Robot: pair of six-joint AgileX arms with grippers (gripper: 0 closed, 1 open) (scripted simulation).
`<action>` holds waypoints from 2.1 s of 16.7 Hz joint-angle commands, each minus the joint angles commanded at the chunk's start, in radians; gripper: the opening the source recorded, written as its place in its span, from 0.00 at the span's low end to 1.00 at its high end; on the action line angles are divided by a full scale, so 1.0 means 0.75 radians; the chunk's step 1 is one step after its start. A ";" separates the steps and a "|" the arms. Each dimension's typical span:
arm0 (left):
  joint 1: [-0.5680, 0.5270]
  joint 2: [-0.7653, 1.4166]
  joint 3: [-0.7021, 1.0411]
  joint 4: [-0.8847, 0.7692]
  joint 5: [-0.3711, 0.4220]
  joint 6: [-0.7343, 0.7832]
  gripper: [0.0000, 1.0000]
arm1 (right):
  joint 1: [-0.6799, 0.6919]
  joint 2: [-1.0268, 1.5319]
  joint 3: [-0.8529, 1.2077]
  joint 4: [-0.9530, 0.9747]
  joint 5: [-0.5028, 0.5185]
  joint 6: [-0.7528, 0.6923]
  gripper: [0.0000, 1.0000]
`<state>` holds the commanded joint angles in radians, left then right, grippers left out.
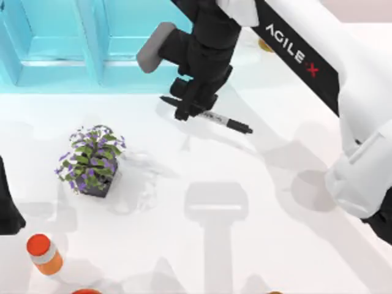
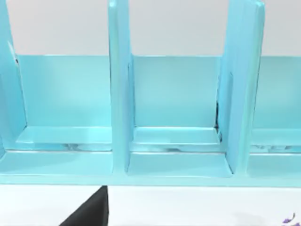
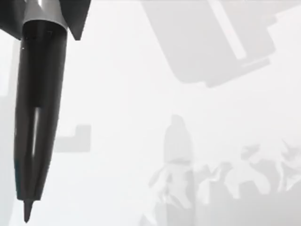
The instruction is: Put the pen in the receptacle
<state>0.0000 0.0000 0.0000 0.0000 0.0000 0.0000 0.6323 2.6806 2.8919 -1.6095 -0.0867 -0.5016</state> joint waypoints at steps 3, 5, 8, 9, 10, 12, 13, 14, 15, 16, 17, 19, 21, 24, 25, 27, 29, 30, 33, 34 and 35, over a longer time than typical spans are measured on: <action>0.000 0.000 0.000 0.000 0.000 0.000 1.00 | -0.171 -0.101 -0.068 0.105 -0.010 0.195 0.00; 0.000 0.000 0.000 0.000 0.000 0.000 1.00 | -0.324 -0.182 -0.153 0.174 -0.007 0.391 0.00; 0.000 0.000 0.000 0.000 0.000 0.000 1.00 | -0.589 -0.308 -0.348 0.251 0.020 0.758 0.00; 0.000 0.000 0.000 0.000 0.000 0.000 1.00 | -0.683 -0.351 -0.428 0.267 0.036 0.890 0.00; 0.000 0.000 0.000 0.000 0.000 0.000 1.00 | -0.777 -0.394 -0.513 0.279 0.056 1.022 0.00; 0.000 0.000 0.000 0.000 0.000 0.000 1.00 | -0.963 -0.480 -0.694 0.289 0.105 1.284 0.00; 0.000 0.000 0.000 0.000 0.000 0.000 1.00 | -1.053 -0.522 -0.785 0.289 0.132 1.409 0.00; 0.000 0.000 0.000 0.000 0.000 0.000 1.00 | -1.140 -0.563 -0.874 0.285 0.160 1.527 0.00; 0.000 0.000 0.000 0.000 0.000 0.000 1.00 | -1.222 -0.603 -0.959 0.279 0.187 1.638 0.00; 0.000 0.000 0.000 0.000 0.000 0.000 1.00 | -1.299 -0.641 -1.039 0.271 0.215 1.738 0.00; 0.000 0.000 0.000 0.000 0.000 0.000 1.00 | -1.369 -0.676 -1.113 0.261 0.240 1.826 0.00; 0.000 0.000 0.000 0.000 0.000 0.000 1.00 | -1.484 -0.735 -1.234 0.243 0.281 1.960 0.00; 0.000 0.000 0.000 0.000 0.000 0.000 1.00 | -1.556 -0.773 -1.309 0.229 0.308 2.037 0.00; 0.000 0.000 0.000 0.000 0.000 0.000 1.00 | -1.577 -0.783 -1.330 0.224 0.315 2.058 0.00; 0.000 0.000 0.000 0.000 0.000 0.000 1.00 | -1.577 -0.783 -1.330 0.224 0.315 2.058 0.00; 0.000 0.000 0.000 0.000 0.000 0.000 1.00 | -1.572 -0.776 -1.326 0.226 0.313 2.057 0.00; 0.000 0.000 0.000 0.000 0.000 0.000 1.00 | -1.560 -0.776 -1.346 0.237 0.319 2.062 0.00; 0.000 0.000 0.000 0.000 0.000 0.000 1.00 | -1.540 -0.780 -1.372 0.257 0.321 2.071 0.00; 0.000 0.000 0.000 0.000 0.000 0.000 1.00 | -1.471 -0.823 -1.487 0.355 0.306 2.116 0.00; 0.000 0.000 0.000 0.000 0.000 0.000 1.00 | -1.459 -0.840 -1.528 0.389 0.298 2.130 0.00; 0.000 0.000 0.000 0.000 0.000 0.000 1.00 | -1.454 -0.854 -1.569 0.423 0.290 2.142 0.00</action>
<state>0.0000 0.0000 0.0000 0.0000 0.0000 0.0000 -0.4586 2.0404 1.7150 -1.2924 0.1307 1.1050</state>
